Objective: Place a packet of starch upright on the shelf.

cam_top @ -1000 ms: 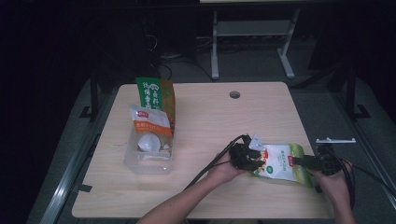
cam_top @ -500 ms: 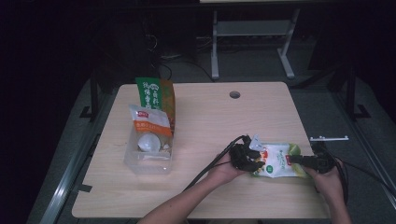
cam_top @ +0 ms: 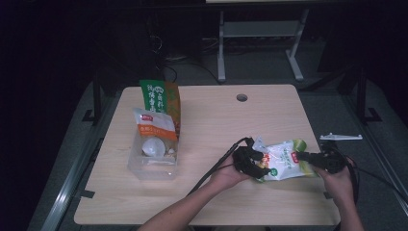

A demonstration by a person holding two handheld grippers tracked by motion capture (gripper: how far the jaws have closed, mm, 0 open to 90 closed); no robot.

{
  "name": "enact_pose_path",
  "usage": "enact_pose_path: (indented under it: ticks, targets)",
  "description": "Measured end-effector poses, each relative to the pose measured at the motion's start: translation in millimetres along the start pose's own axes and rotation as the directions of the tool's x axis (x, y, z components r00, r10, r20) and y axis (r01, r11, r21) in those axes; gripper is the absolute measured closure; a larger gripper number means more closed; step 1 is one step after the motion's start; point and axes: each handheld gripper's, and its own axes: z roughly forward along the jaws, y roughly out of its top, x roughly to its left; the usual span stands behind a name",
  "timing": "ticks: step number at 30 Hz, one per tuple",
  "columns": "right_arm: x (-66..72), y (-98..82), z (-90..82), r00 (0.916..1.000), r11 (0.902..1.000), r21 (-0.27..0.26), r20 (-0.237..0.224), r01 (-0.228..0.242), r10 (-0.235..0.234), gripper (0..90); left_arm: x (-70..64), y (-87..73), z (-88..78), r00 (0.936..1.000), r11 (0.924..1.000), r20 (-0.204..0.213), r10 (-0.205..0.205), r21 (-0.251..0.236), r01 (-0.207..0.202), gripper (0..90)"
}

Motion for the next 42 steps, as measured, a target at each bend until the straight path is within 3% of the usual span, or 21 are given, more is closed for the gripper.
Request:
enact_pose_path:
  ticks: [8,13,19,23,28,32,35,39,42]
  targets:
    - [22.0,23.7,-2.0,0.995,0.9965,-0.053,-0.073,0.064,-0.068,88.8,7.6,-6.3,-8.5,0.9987,0.9991,-0.036,-0.037,-0.021,0.037,35.2]
    - [39.4,41.5,-1.5,0.9833,0.9883,-0.06,-0.109,0.14,-0.146,89.0,15.8,-12.4,-17.6,0.9961,0.997,-0.054,-0.069,-0.037,0.068,31.7]
    - [59.0,58.6,3.1,0.9596,0.9743,-0.069,-0.171,0.215,-0.223,89.3,26.6,-17.2,-27.6,0.9923,0.9946,-0.082,-0.092,-0.055,0.088,28.5]
    - [69.8,67.0,6.7,0.9379,0.9606,-0.061,-0.208,0.271,-0.278,89.3,30.1,-19.0,-31.0,0.9899,0.9917,-0.091,-0.109,-0.078,0.102,27.0]
    - [79.8,72.7,10.1,0.9193,0.951,-0.038,-0.247,0.307,-0.306,89.2,36.0,-20.2,-31.2,0.9897,0.9908,-0.083,-0.117,-0.079,0.11,26.5]
    - [83.9,73.8,12.6,0.918,0.9477,-0.034,-0.24,0.317,-0.316,89.2,37.9,-21.9,-28.4,0.9862,0.9844,-0.042,-0.16,-0.082,0.156,30.8]
    - [82.6,74.8,13.6,0.9115,0.9488,-0.041,-0.267,0.313,-0.313,89.3,39.4,-22.3,-30.1,0.9853,0.9834,-0.046,-0.165,-0.085,0.16,30.3]
    - [86.9,78.7,14.4,0.8883,0.9408,-0.047,-0.316,0.336,-0.333,89.4,41.6,-22.0,-33.5,0.9861,0.983,-0.047,-0.159,-0.1,0.154,24.1]
    - [93.6,83.2,15.6,0.8686,0.9268,-0.043,-0.335,0.373,-0.365,89.4,43.8,-21.9,-36.5,0.9874,0.9844,-0.067,-0.143,-0.112,0.135,17.1]
